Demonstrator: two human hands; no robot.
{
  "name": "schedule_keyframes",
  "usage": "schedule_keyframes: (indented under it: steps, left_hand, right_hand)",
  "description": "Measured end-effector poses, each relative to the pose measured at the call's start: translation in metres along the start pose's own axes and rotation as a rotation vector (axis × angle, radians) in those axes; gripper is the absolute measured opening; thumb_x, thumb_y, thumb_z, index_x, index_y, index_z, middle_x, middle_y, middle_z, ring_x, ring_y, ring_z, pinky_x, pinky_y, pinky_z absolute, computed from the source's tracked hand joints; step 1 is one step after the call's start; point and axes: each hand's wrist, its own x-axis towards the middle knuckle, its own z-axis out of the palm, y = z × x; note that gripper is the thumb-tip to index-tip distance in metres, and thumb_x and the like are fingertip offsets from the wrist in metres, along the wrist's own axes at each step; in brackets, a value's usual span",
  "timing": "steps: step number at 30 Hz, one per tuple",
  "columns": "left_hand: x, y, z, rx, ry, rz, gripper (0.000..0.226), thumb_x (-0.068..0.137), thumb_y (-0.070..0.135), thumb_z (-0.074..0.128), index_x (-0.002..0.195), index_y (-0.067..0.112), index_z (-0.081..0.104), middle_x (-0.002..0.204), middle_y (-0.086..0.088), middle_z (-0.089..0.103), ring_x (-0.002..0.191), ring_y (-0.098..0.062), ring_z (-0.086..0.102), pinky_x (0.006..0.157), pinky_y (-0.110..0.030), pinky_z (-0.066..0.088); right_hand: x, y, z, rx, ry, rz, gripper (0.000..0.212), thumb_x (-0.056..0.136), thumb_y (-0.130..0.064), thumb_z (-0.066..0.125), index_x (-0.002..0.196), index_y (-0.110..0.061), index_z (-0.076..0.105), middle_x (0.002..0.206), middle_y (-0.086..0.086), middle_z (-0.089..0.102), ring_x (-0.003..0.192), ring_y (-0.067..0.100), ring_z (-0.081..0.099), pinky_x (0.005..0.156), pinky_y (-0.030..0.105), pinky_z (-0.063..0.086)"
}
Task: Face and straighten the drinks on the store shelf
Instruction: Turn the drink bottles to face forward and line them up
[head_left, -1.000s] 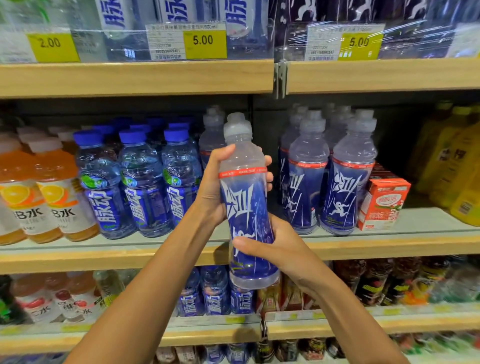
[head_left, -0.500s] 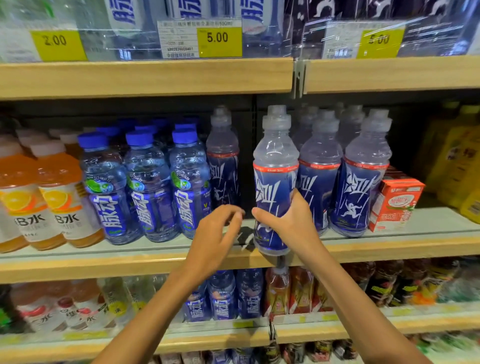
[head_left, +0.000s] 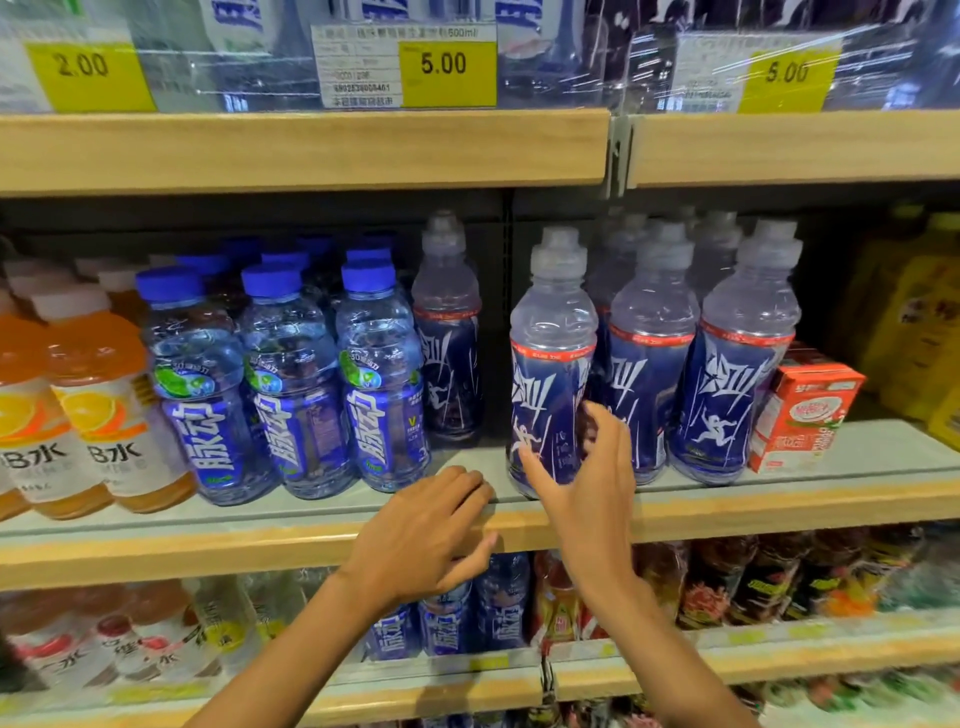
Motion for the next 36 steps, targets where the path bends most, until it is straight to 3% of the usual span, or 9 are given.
schedule_keyframes:
  steps: [2, 6, 12, 15, 20, 24, 28, 32, 36]
  left_hand:
    - [0.000, 0.001, 0.000, -0.002, 0.007, -0.006, 0.038, 0.091, 0.037, 0.048, 0.101, 0.005, 0.066, 0.099, -0.008, 0.064, 0.085, -0.023, 0.060, 0.068, -0.034, 0.052]
    - [0.001, 0.001, -0.002, -0.009, 0.007, -0.017, 0.038, 0.091, 0.038, 0.048, 0.102, 0.006, 0.066, 0.099, -0.007, 0.064, 0.087, -0.023, 0.060, 0.068, -0.034, 0.053]
    - [0.000, 0.003, -0.002, -0.014, 0.011, -0.033, 0.038, 0.092, 0.039, 0.047, 0.102, 0.008, 0.065, 0.100, -0.005, 0.064, 0.088, -0.021, 0.060, 0.069, -0.031, 0.053]
    - [-0.001, 0.003, -0.001, -0.012, 0.007, -0.043, 0.039, 0.092, 0.040, 0.046, 0.102, 0.008, 0.065, 0.100, -0.004, 0.063, 0.088, -0.021, 0.060, 0.069, -0.031, 0.052]
    - [-0.005, 0.001, -0.002, -0.006, 0.004, -0.057, 0.041, 0.094, 0.040, 0.044, 0.103, 0.006, 0.065, 0.103, -0.006, 0.065, 0.091, -0.021, 0.062, 0.070, -0.032, 0.054]
    - [-0.017, -0.005, -0.003, 0.016, 0.034, -0.052, 0.040, 0.093, 0.036, 0.046, 0.104, 0.004, 0.067, 0.106, -0.008, 0.067, 0.094, -0.023, 0.064, 0.073, -0.032, 0.055]
    - [-0.029, -0.012, 0.000, 0.087, 0.088, 0.022, 0.039, 0.094, 0.030, 0.044, 0.104, 0.001, 0.069, 0.106, -0.012, 0.069, 0.095, -0.025, 0.065, 0.082, -0.032, 0.054]
    - [-0.030, -0.015, 0.003, 0.123, 0.133, 0.064, 0.042, 0.097, 0.028, 0.039, 0.103, 0.000, 0.070, 0.105, -0.014, 0.069, 0.095, -0.026, 0.066, 0.082, -0.032, 0.055]
    - [-0.032, -0.015, 0.007, 0.131, 0.159, 0.067, 0.041, 0.096, 0.028, 0.041, 0.104, -0.001, 0.070, 0.106, -0.014, 0.069, 0.097, -0.026, 0.066, 0.085, -0.032, 0.053]
  right_hand:
    - [-0.007, -0.001, 0.001, -0.069, 0.064, -0.040, 0.056, 0.079, -0.028, 0.076, 0.122, -0.002, 0.051, 0.114, 0.009, 0.054, 0.105, 0.023, 0.056, 0.090, 0.031, 0.048]
    - [0.006, -0.003, 0.011, -0.164, -0.001, -0.004, 0.051, 0.085, -0.022, 0.070, 0.127, -0.001, 0.050, 0.117, 0.011, 0.055, 0.111, 0.022, 0.053, 0.092, 0.025, 0.041]
    - [0.032, -0.007, 0.036, -0.308, -0.042, 0.087, 0.029, 0.090, -0.014, 0.063, 0.112, 0.001, 0.052, 0.110, 0.014, 0.054, 0.099, 0.029, 0.056, 0.077, 0.034, 0.046]
    - [0.041, -0.006, 0.043, -0.401, -0.058, 0.136, 0.031, 0.092, -0.008, 0.059, 0.121, 0.001, 0.051, 0.118, 0.017, 0.055, 0.105, 0.030, 0.057, 0.084, 0.035, 0.048]
    - [0.050, -0.004, 0.045, -0.427, -0.088, 0.153, 0.038, 0.091, -0.001, 0.057, 0.128, 0.002, 0.047, 0.118, 0.020, 0.056, 0.102, 0.032, 0.059, 0.081, 0.035, 0.050]
    - [0.046, -0.003, 0.036, -0.360, -0.068, 0.163, 0.035, 0.092, -0.007, 0.059, 0.124, 0.002, 0.050, 0.119, 0.019, 0.055, 0.106, 0.033, 0.057, 0.085, 0.037, 0.048]
    - [0.025, -0.011, 0.029, -0.124, -0.087, -0.082, 0.031, 0.089, -0.020, 0.065, 0.114, -0.003, 0.056, 0.104, 0.005, 0.055, 0.097, 0.020, 0.056, 0.078, 0.026, 0.045]
    - [0.032, -0.024, 0.051, 0.090, -0.345, 0.053, 0.060, 0.086, -0.034, 0.068, 0.134, -0.006, 0.046, 0.119, 0.006, 0.055, 0.112, 0.018, 0.051, 0.091, 0.026, 0.042]
    - [0.047, -0.028, 0.079, 0.111, -0.361, 0.103, 0.073, 0.083, -0.033, 0.072, 0.141, -0.006, 0.036, 0.118, 0.015, 0.058, 0.101, 0.024, 0.057, 0.079, 0.019, 0.040]
